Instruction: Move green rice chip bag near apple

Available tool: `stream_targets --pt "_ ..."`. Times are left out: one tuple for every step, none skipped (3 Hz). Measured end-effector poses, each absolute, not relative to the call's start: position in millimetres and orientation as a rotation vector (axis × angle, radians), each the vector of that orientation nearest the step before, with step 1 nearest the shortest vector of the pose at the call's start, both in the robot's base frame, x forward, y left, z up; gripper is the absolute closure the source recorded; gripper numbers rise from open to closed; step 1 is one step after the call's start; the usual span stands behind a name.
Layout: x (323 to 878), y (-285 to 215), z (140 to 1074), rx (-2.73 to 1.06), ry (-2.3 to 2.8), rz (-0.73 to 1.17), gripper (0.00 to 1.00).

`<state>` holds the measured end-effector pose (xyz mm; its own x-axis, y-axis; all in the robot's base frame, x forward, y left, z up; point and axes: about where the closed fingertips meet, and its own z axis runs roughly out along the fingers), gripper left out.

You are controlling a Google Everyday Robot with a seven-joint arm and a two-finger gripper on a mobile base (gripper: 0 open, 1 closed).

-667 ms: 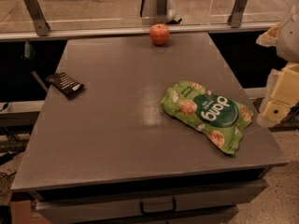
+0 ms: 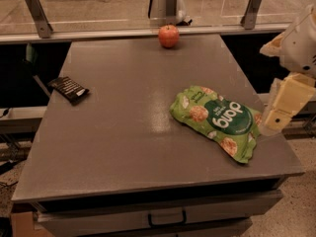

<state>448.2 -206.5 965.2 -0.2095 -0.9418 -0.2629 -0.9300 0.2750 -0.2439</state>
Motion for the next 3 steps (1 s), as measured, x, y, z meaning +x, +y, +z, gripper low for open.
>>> stream_targets --pt "468.1 -193.0 927.7 -1.662 2.172 0.089 0.00" --pt "485.9 -183.4 894.4 -1.623 2.163 0.185 0.00" --pt "496.5 -177.0 865.5 -1.578 2.179 0.264 0.00"
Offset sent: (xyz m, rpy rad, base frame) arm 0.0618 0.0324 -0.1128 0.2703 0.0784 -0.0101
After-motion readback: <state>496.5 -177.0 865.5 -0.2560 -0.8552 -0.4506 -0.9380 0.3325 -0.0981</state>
